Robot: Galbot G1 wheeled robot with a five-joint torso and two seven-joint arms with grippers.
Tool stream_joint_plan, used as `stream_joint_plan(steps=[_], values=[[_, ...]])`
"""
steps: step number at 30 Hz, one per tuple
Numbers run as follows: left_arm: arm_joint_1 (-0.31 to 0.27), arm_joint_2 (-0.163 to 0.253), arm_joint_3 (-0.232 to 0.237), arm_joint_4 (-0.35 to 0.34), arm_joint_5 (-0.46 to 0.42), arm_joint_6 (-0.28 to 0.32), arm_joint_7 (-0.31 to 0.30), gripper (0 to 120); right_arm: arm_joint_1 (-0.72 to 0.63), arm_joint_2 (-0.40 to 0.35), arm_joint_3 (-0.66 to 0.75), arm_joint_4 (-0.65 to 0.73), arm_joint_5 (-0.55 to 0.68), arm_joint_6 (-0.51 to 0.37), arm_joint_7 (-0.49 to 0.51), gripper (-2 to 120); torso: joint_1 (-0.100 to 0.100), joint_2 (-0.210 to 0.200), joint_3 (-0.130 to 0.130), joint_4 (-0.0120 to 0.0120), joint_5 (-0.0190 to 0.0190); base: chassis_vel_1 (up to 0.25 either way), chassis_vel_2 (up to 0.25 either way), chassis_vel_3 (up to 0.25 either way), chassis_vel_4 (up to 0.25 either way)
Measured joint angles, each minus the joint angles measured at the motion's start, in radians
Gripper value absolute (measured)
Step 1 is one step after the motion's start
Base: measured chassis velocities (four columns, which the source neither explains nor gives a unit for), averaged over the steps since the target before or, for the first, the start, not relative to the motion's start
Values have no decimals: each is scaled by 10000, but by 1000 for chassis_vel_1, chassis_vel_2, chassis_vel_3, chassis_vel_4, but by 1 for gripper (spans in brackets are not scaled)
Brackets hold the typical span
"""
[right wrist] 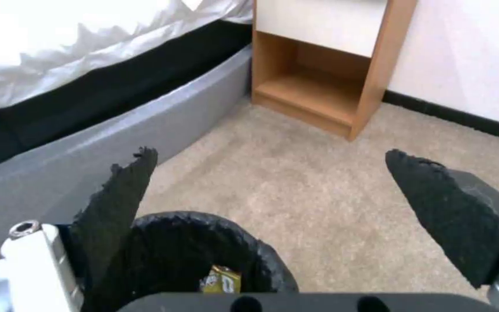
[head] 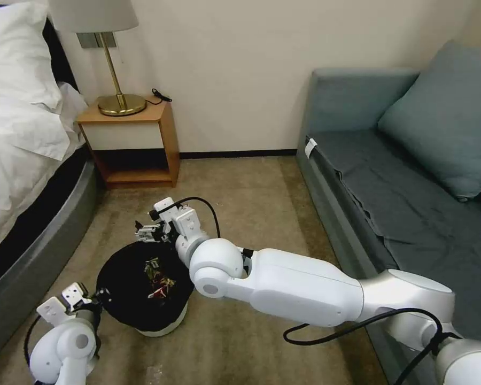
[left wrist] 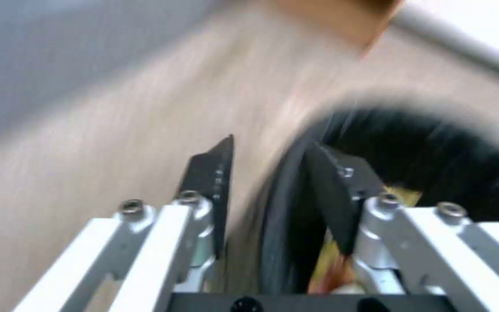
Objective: Pick up the trash bin, then pick up the garbage on the floor and place it into the trash bin.
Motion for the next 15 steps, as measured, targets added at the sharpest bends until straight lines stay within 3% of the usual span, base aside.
stream_joint_plan(steps=[1,4,5,7,9,10,12,14,15], values=[[0,0,0,0,0,0,0,47,0,0,0,0,0,0,0,100,0,0,0,0,0,0,0,0,0],[197,46,-216,104,1650,-1981,2203,60,-118,-170,180,164,-28,6,-4,100,0,0,1,-1,-2,0,0,0,0],[197,46,-216,104,1650,-1981,2203,60,-118,-170,180,164,-28,6,-4,100,0,0,1,-1,-2,0,0,0,0],[284,73,-345,104,2113,-2931,3000,71,-292,-385,507,416,-45,24,27,100,0,0,0,3,-1,0,0,0,0],[394,118,-370,29,2210,-3584,3478,80,-558,-810,1040,755,-169,164,-70,100,0,0,0,3,-2,0,0,0,0],[394,118,-370,29,2210,-3584,3478,80,-558,-810,1040,755,-169,164,-70,100,0,0,0,3,-2,0,0,0,0],[499,137,-325,-141,2136,-3931,3715,88,-1148,-1690,1933,1212,-681,652,-488,100,0,0,0,5,2,0,0,0,0],[619,141,-251,-320,2095,-4028,3766,95,-2091,-2853,3151,1636,-1979,1382,-1158,100,0,0,0,-4,3,0,0,0,0],[619,141,-251,-320,2095,-4028,3766,95,-2091,-2853,3151,1636,-1979,1382,-1158,100,0,0,0,-4,3,0,0,0,0]])
